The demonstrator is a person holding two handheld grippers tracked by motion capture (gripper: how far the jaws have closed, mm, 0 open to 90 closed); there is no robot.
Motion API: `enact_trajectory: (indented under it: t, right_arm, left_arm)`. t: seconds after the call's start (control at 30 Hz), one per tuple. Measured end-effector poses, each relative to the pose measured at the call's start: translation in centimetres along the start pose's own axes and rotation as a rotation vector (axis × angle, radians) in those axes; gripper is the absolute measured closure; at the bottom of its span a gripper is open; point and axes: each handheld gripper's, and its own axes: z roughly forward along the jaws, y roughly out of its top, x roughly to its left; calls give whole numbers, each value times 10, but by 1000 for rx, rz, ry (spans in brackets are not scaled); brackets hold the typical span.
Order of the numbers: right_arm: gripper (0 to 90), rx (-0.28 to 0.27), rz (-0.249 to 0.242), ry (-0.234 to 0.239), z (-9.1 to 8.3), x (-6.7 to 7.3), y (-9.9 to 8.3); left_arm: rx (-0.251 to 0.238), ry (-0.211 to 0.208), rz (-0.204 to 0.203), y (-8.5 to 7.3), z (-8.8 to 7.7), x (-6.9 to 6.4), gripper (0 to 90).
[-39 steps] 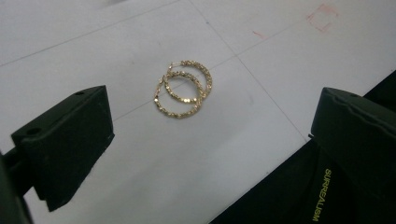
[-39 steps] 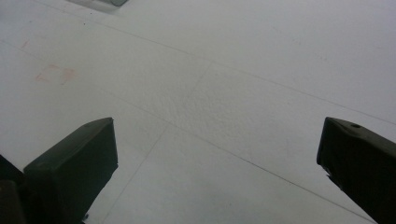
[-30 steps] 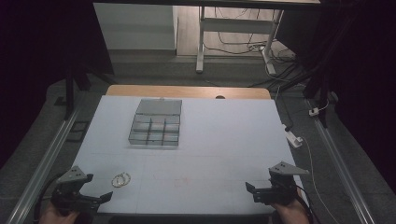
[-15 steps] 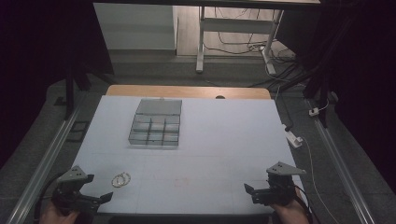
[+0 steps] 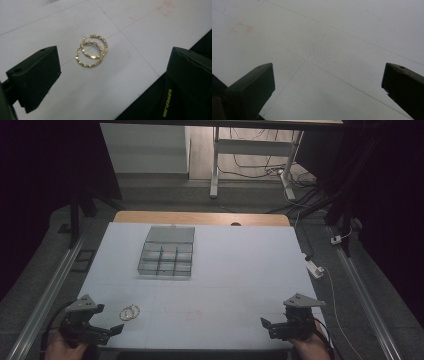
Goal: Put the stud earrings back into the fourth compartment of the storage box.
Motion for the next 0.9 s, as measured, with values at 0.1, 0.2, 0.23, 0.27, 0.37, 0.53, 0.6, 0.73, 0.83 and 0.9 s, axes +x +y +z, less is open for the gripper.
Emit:
enact_trajectory:
  t: [0.1, 0.2, 0.23, 0.27, 0.37, 0.53, 0.6, 0.73, 0.83, 0.9]
  right_arm:
    - [0, 1, -1, 2, 0, 0, 0]
    - [0, 1, -1, 3, 0, 0, 0]
    - [0, 2, -1, 3, 0, 0, 0]
    - [0, 3, 0, 3, 0, 0, 0]
    - [0, 7, -2, 4, 1, 0, 0]
    - [0, 10, -2, 8, 1, 0, 0]
    - [0, 11, -1, 8, 1, 0, 0]
    - [0, 15, -2, 9, 1, 0, 1]
    - [0, 17, -3, 10, 1, 0, 1]
    - [0, 16, -3, 11, 2, 0, 1]
  left_arm:
    - [-11, -62, 11, 1, 3, 3, 0]
    - [-3, -58, 18, 3, 5, 3, 0]
    - [-4, -50, 29, 4, 6, 3, 0]
    - [-7, -44, 39, 5, 6, 3, 0]
    - [-43, -24, 68, 7, 8, 1, 0]
    - [-41, -22, 70, 13, 12, 4, 0]
    - [-25, -11, 73, 14, 16, 6, 0]
    - [6, 21, 59, 18, 23, 6, 7]
    - [35, 12, 42, 22, 29, 7, 4]
    - [50, 14, 34, 25, 33, 8, 0]
